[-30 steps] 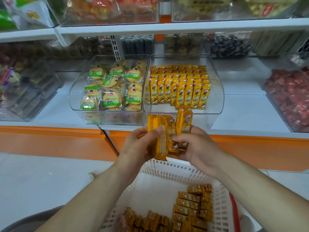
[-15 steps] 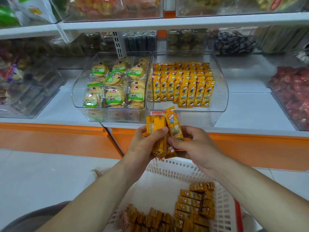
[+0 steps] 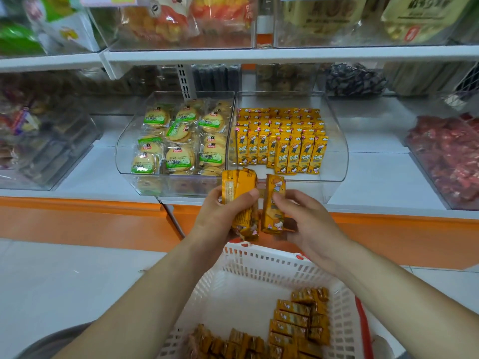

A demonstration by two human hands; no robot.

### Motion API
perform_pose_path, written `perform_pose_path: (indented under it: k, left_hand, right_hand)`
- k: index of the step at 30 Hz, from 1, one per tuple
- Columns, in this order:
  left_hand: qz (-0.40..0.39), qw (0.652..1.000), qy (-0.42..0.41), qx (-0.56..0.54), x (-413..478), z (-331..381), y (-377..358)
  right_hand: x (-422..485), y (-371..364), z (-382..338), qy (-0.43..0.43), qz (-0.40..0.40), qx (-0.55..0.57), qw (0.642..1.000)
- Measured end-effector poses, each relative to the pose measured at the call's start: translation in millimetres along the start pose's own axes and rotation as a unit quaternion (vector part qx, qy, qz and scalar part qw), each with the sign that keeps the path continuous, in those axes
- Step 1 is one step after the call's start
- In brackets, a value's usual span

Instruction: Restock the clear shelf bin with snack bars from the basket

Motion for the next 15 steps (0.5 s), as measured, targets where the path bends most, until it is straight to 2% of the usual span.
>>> perform_pose_path:
  k: [5,9,12,15]
  left_hand:
    - [0.019,1.000,-0.009,0.007,-4.0,13.3,10.0]
    - [0.024,0.999,-0.038,0.030,-3.7,25.2,19.5]
    - [0.037,0.996,-0.062,0.054,0.2,34.4,27.2]
    - [0.052,0.993,-0.078,0.070,5.1,40.8,35.8]
  right_hand:
    - [-1.0,2.6,-12.1,0.044,0.034,-0.006,0.998]
    - [7.8,10.2,-40.0,0.111,0.058,-0.091,0.988]
    - [29.6,12.9,-67.4,0.164,0.077,-0.174,0.968]
    - [71.6,12.3,-87.9,0.218,0.103,-0.275,0.931]
Point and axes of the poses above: each hand's wrist, its own x-axis towards the middle knuckle, its own y-axis out of the back of the hand, z = x × y, the point moved 1 cm from there along x, towards the middle knuckle, and after that the axes turned 7 degrees about x, right-handed, at the moved point
